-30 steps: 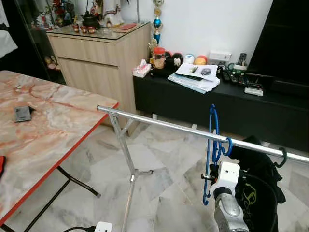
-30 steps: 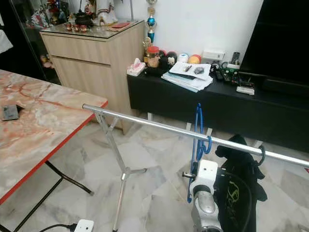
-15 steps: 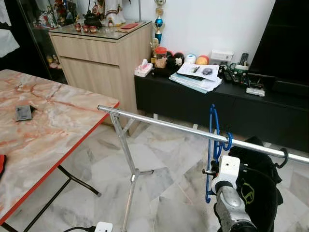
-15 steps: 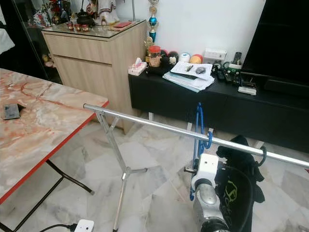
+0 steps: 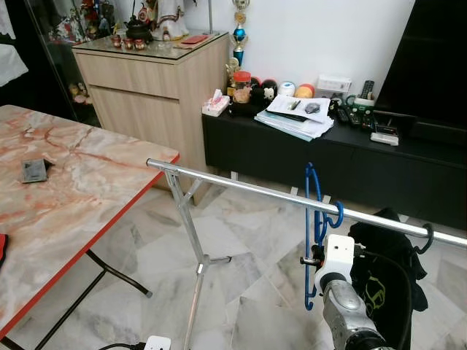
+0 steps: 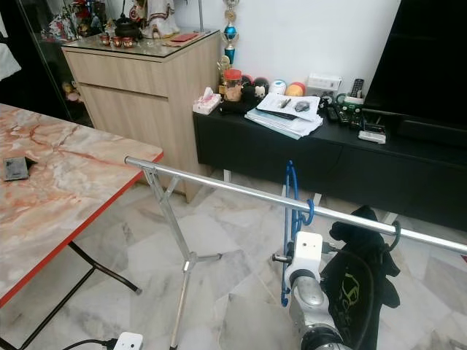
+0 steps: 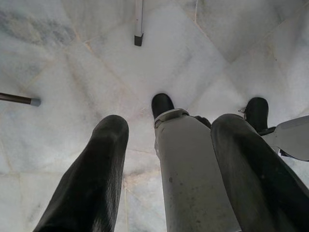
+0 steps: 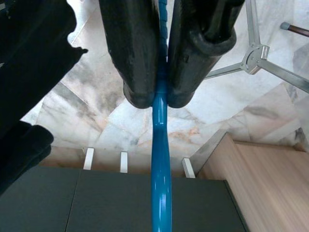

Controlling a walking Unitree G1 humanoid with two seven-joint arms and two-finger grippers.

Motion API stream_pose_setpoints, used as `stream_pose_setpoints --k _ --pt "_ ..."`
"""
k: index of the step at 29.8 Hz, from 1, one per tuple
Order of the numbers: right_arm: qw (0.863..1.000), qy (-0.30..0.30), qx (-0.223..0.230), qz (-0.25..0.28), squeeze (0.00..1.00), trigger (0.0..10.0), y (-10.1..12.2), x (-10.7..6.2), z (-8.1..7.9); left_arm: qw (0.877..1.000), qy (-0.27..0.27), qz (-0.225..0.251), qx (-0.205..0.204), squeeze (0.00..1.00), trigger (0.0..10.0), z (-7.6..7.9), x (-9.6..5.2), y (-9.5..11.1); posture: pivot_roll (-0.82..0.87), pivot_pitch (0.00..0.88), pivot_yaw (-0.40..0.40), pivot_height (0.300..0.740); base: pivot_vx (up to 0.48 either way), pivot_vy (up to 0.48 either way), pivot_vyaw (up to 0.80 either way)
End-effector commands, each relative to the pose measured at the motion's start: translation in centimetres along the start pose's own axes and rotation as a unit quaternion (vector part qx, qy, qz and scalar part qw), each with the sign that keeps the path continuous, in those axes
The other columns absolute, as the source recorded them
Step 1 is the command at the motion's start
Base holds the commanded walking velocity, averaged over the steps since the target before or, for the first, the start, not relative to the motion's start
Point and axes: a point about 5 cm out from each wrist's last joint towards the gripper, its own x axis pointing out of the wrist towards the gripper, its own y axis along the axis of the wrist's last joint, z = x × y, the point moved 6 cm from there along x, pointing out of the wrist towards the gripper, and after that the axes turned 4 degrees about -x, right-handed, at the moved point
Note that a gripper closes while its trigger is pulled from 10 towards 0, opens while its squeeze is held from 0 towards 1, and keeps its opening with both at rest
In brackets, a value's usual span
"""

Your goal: Hang hanger

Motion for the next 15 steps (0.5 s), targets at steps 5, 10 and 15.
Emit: stream_pose_setpoints --k 5,10,15 --pt "1.0 0.007 0.01 -0.005 0.69 10.0 -0.6 -0.2 -0.4 1.0 0.002 -0.006 0.004 0.0 10.0 -0.2 0.0 -0.3 0.05 0.0 0.017 0.74 0.0 0.0 0.0" --pt "1.0 0.004 0.013 0.011 0.68 10.0 -0.2 -0.3 -0.3 1.0 0.002 -0.005 0.004 0.0 10.0 -0.2 0.0 -0.2 0.05 0.0 0.017 0.74 0.0 0.0 0.0" --pt "0.999 0.002 0.022 0.04 0.67 10.0 0.3 -0.5 -0.4 1.0 0.002 -0.004 0.003 0.0 10.0 -0.2 0.0 -0.2 0.05 0.0 0.017 0.74 0.0 0.0 0.0"
